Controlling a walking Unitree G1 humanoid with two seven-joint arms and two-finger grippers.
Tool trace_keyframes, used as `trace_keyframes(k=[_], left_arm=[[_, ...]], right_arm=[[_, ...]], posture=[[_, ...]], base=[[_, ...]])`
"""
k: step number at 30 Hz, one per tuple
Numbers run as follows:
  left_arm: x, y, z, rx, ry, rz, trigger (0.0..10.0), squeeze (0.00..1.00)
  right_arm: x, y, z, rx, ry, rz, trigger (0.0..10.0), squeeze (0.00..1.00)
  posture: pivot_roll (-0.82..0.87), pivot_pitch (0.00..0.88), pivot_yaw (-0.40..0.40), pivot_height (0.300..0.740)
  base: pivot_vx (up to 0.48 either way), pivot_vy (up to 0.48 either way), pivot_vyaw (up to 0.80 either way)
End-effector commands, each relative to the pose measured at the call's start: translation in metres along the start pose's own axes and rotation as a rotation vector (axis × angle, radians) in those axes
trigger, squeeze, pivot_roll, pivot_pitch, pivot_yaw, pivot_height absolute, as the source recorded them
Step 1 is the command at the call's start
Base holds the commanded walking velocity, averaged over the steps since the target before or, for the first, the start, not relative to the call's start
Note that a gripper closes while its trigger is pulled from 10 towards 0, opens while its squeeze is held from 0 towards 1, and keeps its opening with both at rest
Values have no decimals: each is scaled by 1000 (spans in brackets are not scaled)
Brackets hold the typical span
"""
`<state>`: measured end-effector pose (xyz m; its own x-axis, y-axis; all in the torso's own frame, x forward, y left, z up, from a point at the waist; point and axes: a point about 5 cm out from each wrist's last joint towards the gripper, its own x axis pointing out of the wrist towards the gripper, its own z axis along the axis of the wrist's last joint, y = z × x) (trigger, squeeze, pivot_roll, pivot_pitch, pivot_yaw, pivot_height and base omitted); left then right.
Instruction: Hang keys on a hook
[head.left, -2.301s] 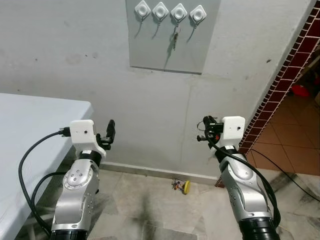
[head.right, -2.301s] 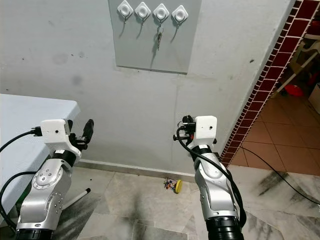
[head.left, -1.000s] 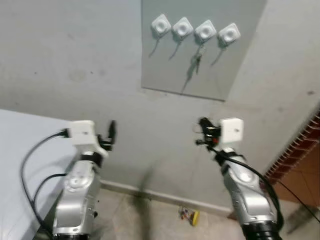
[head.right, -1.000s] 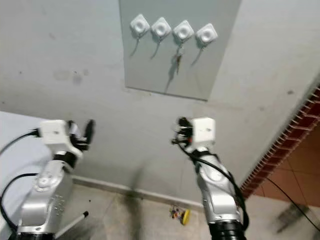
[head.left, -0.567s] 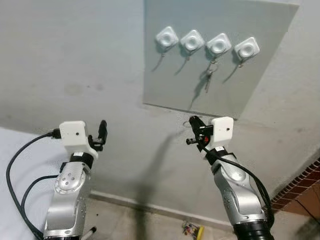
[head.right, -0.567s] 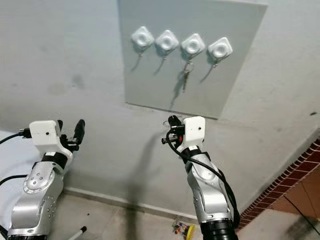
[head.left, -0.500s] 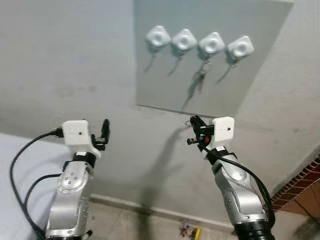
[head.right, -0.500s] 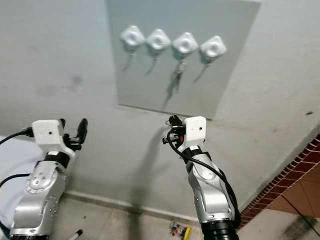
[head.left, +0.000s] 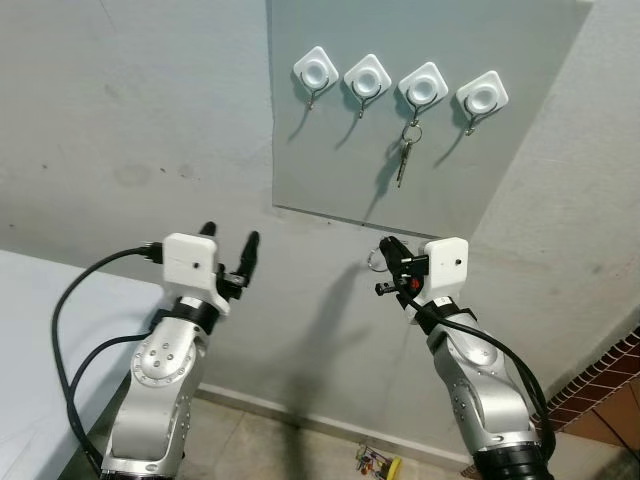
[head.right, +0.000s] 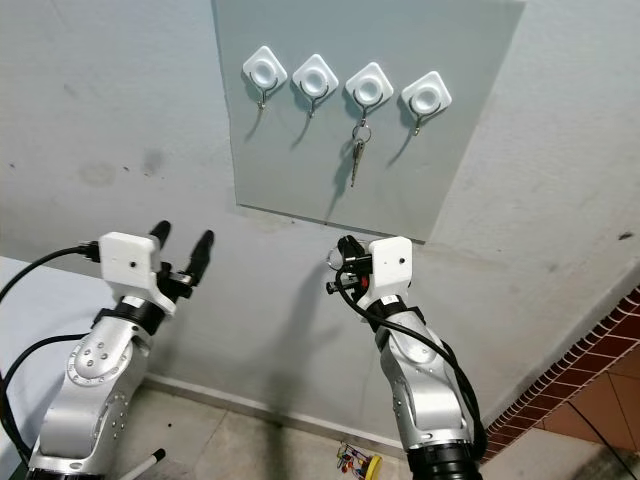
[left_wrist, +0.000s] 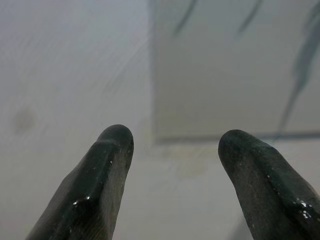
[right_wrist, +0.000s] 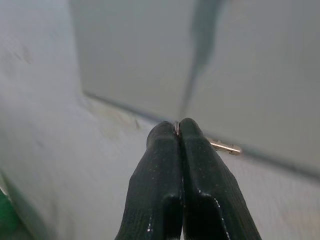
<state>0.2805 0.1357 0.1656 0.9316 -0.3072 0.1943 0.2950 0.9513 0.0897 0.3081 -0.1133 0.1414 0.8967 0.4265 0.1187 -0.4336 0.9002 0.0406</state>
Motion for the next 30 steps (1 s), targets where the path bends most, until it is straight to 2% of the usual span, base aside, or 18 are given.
trace_keyframes(k=[1, 15, 30], left_arm=[[4, -4, 10, 15, -33, -41, 10000, 0], [8, -11, 23, -13, -74, -98, 10000, 0], [7, -12, 25, -26, -75, -87, 10000, 0]], right_arm=[[8, 3, 16, -11, -55, 45, 10000, 0], [44, -4, 55, -71, -169, 124, 10000, 0], [59, 4, 75, -54, -255, 230, 10000, 0]], posture=[[-68, 18, -33, 740], [-63, 24, -32, 740], [-48, 21, -42, 740]], base=[[0, 0, 0], [0, 0, 0], [0, 0, 0]])
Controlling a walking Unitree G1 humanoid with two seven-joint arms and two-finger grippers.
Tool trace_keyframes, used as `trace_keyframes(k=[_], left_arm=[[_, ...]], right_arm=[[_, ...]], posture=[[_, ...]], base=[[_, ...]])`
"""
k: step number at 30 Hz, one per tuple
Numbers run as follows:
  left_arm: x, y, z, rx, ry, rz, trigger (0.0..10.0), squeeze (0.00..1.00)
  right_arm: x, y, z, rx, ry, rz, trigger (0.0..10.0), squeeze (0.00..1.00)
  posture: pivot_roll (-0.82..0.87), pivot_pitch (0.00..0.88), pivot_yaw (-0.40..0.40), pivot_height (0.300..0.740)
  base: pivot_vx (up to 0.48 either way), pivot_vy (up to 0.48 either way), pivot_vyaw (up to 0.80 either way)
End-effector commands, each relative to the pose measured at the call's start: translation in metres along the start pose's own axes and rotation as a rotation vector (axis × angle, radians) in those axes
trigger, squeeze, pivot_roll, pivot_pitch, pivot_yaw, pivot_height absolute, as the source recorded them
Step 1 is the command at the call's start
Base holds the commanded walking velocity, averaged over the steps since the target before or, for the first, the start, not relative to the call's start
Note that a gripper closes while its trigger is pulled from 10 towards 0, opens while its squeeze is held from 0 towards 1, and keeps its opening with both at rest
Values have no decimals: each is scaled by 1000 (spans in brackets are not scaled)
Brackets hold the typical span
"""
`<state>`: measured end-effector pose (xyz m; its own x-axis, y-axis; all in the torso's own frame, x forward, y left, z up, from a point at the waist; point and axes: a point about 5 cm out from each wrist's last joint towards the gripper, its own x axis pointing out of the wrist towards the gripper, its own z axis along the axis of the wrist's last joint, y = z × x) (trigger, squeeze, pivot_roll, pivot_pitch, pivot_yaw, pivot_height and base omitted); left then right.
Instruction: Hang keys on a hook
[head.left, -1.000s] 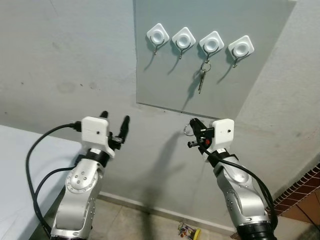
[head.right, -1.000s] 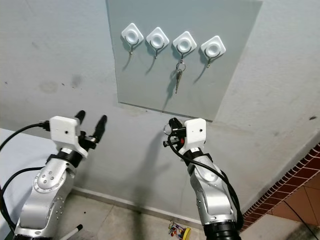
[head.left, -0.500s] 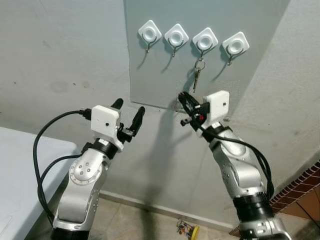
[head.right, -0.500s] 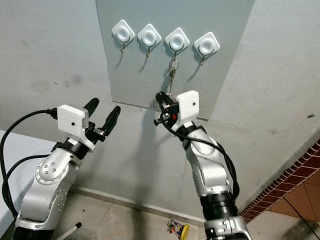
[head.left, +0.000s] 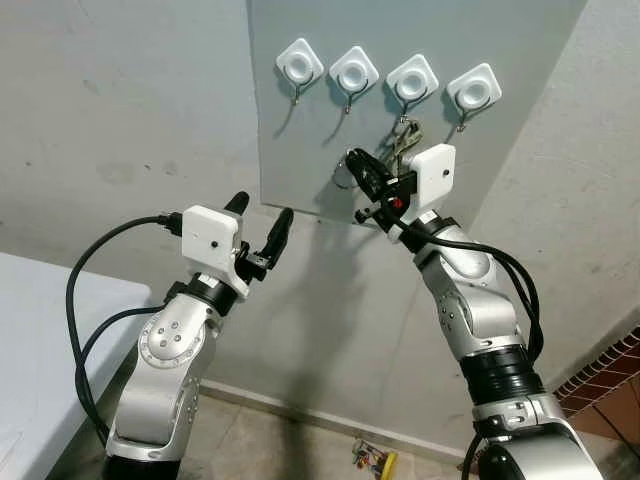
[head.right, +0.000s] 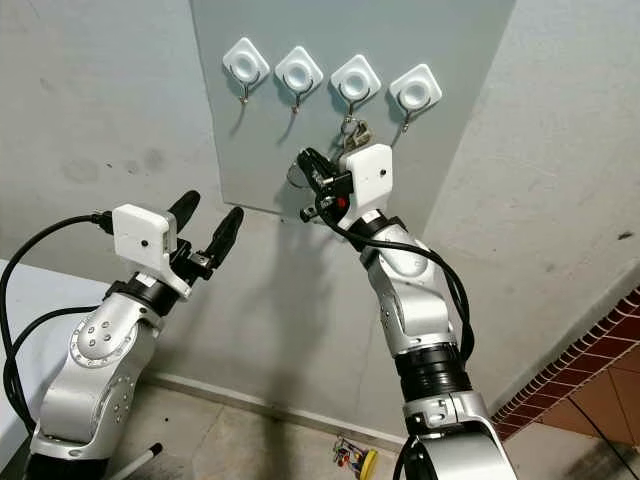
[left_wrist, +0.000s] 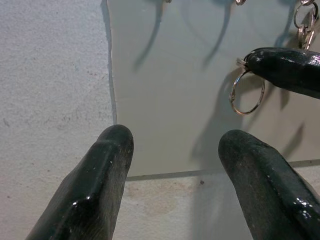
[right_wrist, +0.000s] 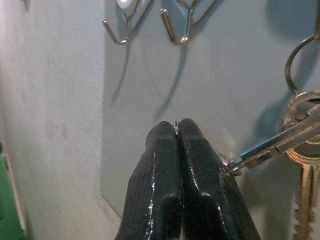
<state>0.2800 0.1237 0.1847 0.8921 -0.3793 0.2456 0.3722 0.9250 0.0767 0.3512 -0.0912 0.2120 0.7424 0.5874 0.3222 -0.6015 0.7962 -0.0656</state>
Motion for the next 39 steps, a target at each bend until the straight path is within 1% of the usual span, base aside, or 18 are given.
trace_keyframes(k=[1, 5, 6, 9, 11, 19, 26, 32, 37, 39], left_arm=[[0, -2, 6, 5, -15, -11, 10000, 0], [0, -2, 6, 5, -15, -6, 10000, 0], [-1, -2, 5, 7, -15, 0, 10000, 0], [-1, -3, 5, 4, -16, 0, 10000, 0], [-1, -3, 5, 3, -15, -1, 10000, 0], [-1, -5, 5, -2, -13, -6, 10000, 0], [-2, -5, 4, -3, -11, -3, 10000, 0], [-2, -5, 4, -5, -6, 0, 10000, 0], [-2, -6, 3, -7, -4, 2, 10000, 0], [-2, -5, 3, -7, -3, 4, 10000, 0]], right_arm=[[5, -2, 11, 3, -48, 14, 10000, 0], [6, 2, 12, 20, -64, 51, 10000, 0], [5, 6, 13, 43, -78, 85, 10000, 0], [4, 8, 15, 55, -93, 103, 10000, 0], [5, 11, 19, 85, -115, 131, 10000, 0], [6, 13, 23, 113, -126, 165, 10000, 0], [5, 15, 20, 116, -113, 169, 10000, 0], [10, 14, 28, 106, -134, 171, 10000, 0], [13, 13, 32, 105, -141, 167, 10000, 0], [18, 12, 36, 101, -156, 160, 10000, 0]], posture=[[-48, 21, -42, 740], [-39, 17, -49, 740], [-37, 15, -51, 740], [-37, 15, -51, 740], [-37, 12, -53, 740], [-38, 11, -56, 740], [-38, 18, -58, 740], [-43, 30, -57, 740], [-43, 30, -57, 740], [-43, 34, -58, 740]], base=[[0, 0, 0], [0, 0, 0], [0, 0, 0], [0, 0, 0], [0, 0, 0], [0, 0, 0], [0, 0, 0], [0, 0, 0], [0, 0, 0], [0, 0, 0]])
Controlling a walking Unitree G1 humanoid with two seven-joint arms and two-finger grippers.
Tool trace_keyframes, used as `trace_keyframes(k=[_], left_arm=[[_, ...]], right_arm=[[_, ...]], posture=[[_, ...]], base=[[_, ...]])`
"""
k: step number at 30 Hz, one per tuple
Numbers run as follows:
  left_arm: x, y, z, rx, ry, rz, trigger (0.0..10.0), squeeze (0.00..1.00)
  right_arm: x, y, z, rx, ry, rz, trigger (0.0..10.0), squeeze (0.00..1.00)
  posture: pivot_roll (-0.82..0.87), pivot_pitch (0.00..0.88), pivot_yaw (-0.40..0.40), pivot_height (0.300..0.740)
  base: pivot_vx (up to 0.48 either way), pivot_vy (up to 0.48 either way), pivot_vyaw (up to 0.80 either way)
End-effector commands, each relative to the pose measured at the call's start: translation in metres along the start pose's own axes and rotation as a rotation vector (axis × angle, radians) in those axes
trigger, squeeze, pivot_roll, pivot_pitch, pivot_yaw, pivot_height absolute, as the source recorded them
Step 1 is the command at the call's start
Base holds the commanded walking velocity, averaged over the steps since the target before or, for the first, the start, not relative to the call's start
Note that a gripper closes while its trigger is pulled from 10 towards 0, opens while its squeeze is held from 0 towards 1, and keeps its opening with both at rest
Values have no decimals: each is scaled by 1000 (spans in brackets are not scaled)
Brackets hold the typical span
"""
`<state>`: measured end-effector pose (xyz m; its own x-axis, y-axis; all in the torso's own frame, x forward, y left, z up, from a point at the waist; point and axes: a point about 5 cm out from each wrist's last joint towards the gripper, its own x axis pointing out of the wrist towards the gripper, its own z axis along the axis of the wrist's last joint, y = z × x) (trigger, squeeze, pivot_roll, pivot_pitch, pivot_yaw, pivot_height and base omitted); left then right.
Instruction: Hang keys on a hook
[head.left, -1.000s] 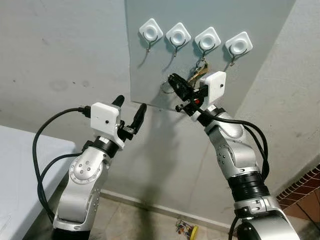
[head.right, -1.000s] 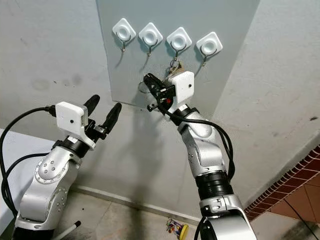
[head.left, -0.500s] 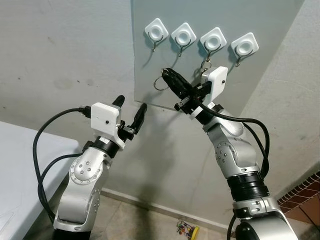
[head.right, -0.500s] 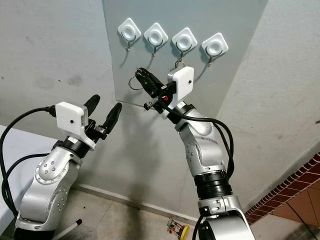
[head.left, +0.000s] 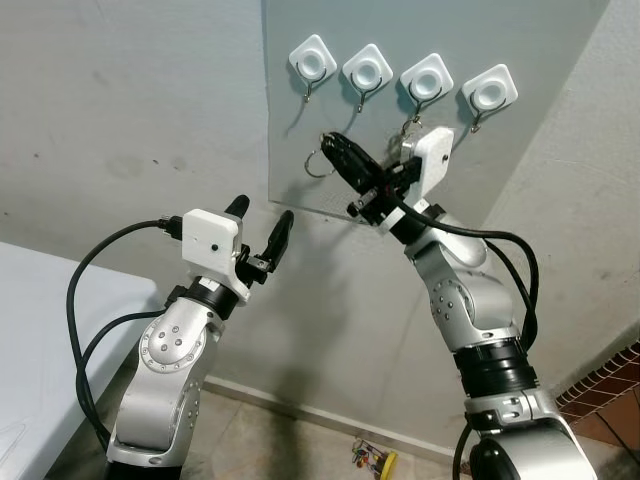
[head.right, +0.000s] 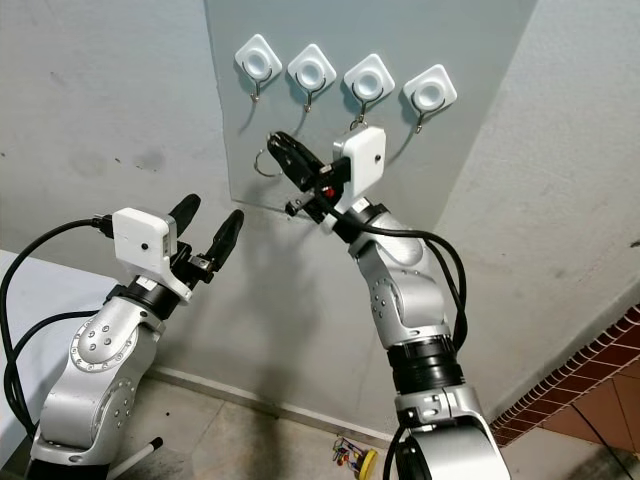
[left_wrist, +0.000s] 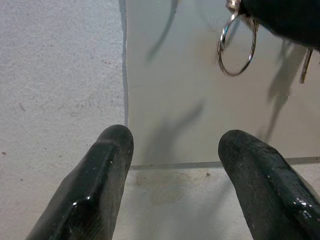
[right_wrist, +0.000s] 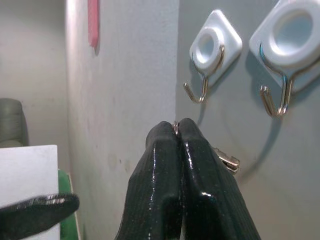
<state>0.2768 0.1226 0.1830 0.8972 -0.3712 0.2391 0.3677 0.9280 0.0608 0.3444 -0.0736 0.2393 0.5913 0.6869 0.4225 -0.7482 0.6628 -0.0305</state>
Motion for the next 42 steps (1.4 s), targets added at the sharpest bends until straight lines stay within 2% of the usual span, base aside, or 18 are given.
trace_keyframes(k=[1, 24, 30, 42], left_arm=[[1, -3, 4, 7, -10, -4, 10000, 0], [2, -6, 5, -2, -9, -15, 10000, 0], [2, -6, 5, -6, -8, -12, 10000, 0], [1, -6, 5, -11, -7, -16, 10000, 0]], right_arm=[[6, -4, 13, -13, -45, -11, 10000, 0], [23, -15, 37, -31, -144, -38, 10000, 0], [20, -24, 40, -45, -144, -63, 10000, 0], [13, -32, 43, -65, -150, -81, 10000, 0]], posture=[[-43, 34, -58, 740], [-45, 41, -55, 740], [-47, 43, -54, 740], [-50, 45, -52, 740]], base=[[0, 0, 0], [0, 0, 0], [0, 0, 0], [0, 0, 0]])
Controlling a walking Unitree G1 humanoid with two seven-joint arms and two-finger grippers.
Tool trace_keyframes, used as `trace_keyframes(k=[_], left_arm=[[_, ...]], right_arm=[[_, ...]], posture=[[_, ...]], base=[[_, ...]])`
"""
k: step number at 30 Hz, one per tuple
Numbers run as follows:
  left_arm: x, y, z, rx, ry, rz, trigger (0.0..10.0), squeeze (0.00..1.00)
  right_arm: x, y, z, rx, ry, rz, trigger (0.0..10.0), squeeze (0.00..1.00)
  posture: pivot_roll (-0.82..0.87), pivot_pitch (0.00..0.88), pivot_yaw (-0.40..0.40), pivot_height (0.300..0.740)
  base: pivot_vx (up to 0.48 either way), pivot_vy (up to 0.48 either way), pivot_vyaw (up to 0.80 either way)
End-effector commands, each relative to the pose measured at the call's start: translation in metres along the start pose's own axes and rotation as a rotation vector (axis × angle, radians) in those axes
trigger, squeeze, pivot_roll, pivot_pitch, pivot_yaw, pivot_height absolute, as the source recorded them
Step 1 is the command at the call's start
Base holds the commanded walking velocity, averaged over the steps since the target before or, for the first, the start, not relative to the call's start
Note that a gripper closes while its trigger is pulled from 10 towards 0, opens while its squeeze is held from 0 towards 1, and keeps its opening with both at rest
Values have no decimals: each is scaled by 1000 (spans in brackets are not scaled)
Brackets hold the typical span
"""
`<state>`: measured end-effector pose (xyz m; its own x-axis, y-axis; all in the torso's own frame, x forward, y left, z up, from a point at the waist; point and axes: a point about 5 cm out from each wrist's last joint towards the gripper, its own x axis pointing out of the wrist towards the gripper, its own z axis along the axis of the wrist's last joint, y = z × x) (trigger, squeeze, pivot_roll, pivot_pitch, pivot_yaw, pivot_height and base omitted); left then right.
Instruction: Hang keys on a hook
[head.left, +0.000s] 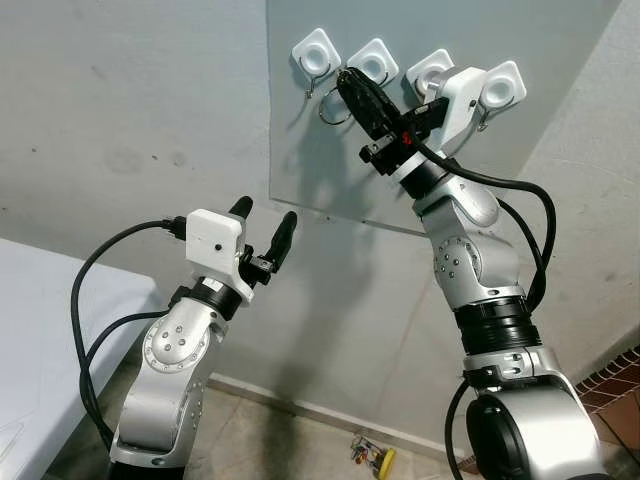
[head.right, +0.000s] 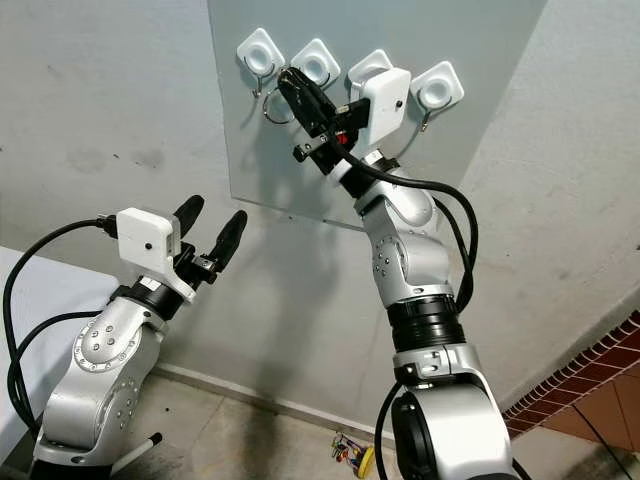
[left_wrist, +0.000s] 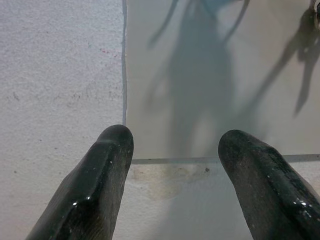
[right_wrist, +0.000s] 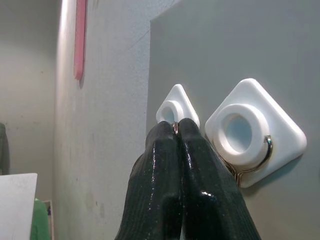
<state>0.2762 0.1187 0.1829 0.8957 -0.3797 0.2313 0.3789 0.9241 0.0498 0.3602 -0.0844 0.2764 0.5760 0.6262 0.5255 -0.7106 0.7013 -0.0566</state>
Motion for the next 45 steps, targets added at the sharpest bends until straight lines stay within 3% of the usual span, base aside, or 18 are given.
trace_keyframes(k=[1, 5, 16, 27, 45], left_arm=[[1, -3, 5, 3, -14, -7, 10000, 0], [2, -4, 4, -8, -11, -16, 10000, 0], [2, -4, 4, -14, -8, -22, 10000, 0], [2, -6, 5, -19, -11, -26, 10000, 0], [1, -7, 5, -24, -9, -20, 10000, 0]], right_arm=[[-3, -13, 11, -19, -34, -45, 10000, 0], [-14, -22, 18, -50, -44, -63, 10000, 0], [-25, -32, 23, -76, -52, -107, 10000, 0], [-20, -25, 13, -40, -3, -24, 10000, 0], [-32, -16, -11, -5, 72, -66, 10000, 0]], posture=[[-50, 45, -52, 740], [-67, 46, -39, 740], [-70, 48, -32, 740], [-61, 44, -36, 740], [-60, 45, -37, 740]], base=[[0, 0, 0], [0, 0, 0], [0, 0, 0], [0, 0, 0], [0, 0, 0]])
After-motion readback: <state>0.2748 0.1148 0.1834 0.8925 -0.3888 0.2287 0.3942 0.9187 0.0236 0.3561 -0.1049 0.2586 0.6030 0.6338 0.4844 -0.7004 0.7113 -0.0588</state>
